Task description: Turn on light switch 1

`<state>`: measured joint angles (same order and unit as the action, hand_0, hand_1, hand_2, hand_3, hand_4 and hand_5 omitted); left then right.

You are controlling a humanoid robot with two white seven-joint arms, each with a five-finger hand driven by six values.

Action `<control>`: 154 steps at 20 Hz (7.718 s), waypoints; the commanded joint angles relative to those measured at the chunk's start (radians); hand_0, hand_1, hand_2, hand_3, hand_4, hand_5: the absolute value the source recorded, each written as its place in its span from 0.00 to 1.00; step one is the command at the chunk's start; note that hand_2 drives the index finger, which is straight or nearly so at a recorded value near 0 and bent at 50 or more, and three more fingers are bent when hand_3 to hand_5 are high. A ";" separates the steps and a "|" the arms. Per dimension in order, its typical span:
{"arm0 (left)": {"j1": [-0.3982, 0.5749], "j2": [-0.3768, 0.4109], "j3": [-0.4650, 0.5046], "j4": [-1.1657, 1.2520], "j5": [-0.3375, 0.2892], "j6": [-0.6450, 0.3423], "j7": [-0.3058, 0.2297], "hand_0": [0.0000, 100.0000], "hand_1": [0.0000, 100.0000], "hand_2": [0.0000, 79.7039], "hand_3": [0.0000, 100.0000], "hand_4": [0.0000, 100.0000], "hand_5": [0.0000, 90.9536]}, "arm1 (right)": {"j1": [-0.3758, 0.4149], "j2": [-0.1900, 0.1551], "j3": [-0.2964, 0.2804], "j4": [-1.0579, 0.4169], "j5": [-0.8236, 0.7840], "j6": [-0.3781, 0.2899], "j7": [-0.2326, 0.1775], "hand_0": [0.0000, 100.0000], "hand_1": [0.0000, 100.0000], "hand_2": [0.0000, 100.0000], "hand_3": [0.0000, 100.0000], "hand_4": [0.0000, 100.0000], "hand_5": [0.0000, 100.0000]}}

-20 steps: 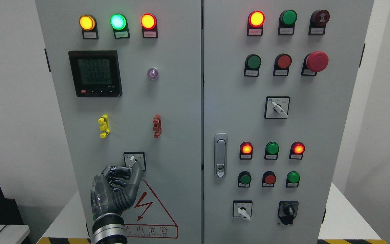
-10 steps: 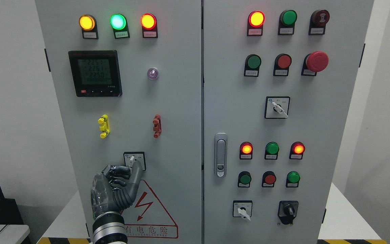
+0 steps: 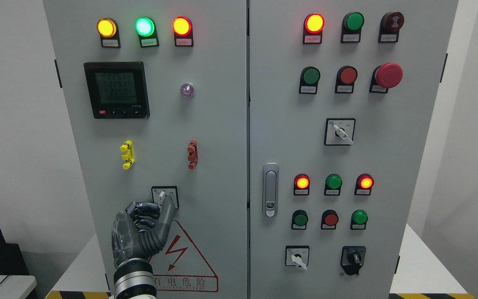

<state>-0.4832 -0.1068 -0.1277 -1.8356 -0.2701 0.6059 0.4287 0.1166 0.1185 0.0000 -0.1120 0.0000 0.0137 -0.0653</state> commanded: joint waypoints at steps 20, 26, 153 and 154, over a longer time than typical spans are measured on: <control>-0.011 0.001 -0.004 0.004 -0.001 0.023 -0.001 0.19 0.50 0.73 0.74 0.77 0.77 | 0.000 0.000 0.017 0.000 -0.025 0.000 0.001 0.12 0.39 0.00 0.00 0.00 0.00; -0.015 -0.001 -0.009 0.006 -0.001 0.023 -0.001 0.20 0.49 0.74 0.74 0.78 0.77 | 0.000 0.000 0.017 0.000 -0.025 0.000 0.001 0.12 0.39 0.00 0.00 0.00 0.00; 0.360 0.035 0.217 -0.087 0.002 -0.457 -0.166 0.13 0.26 0.73 0.83 0.81 0.74 | 0.000 0.000 0.017 0.000 -0.025 0.000 0.001 0.12 0.39 0.00 0.00 0.00 0.00; 0.403 0.041 0.280 -0.076 0.003 -0.503 -0.209 0.13 0.26 0.68 0.83 0.81 0.62 | 0.000 0.000 0.017 0.000 -0.025 0.000 0.001 0.12 0.39 0.00 0.00 0.00 0.00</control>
<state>-0.2267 -0.0958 -0.0662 -1.9077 -0.2672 0.2071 0.2981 0.1166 0.1186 0.0000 -0.1120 0.0000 0.0137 -0.0641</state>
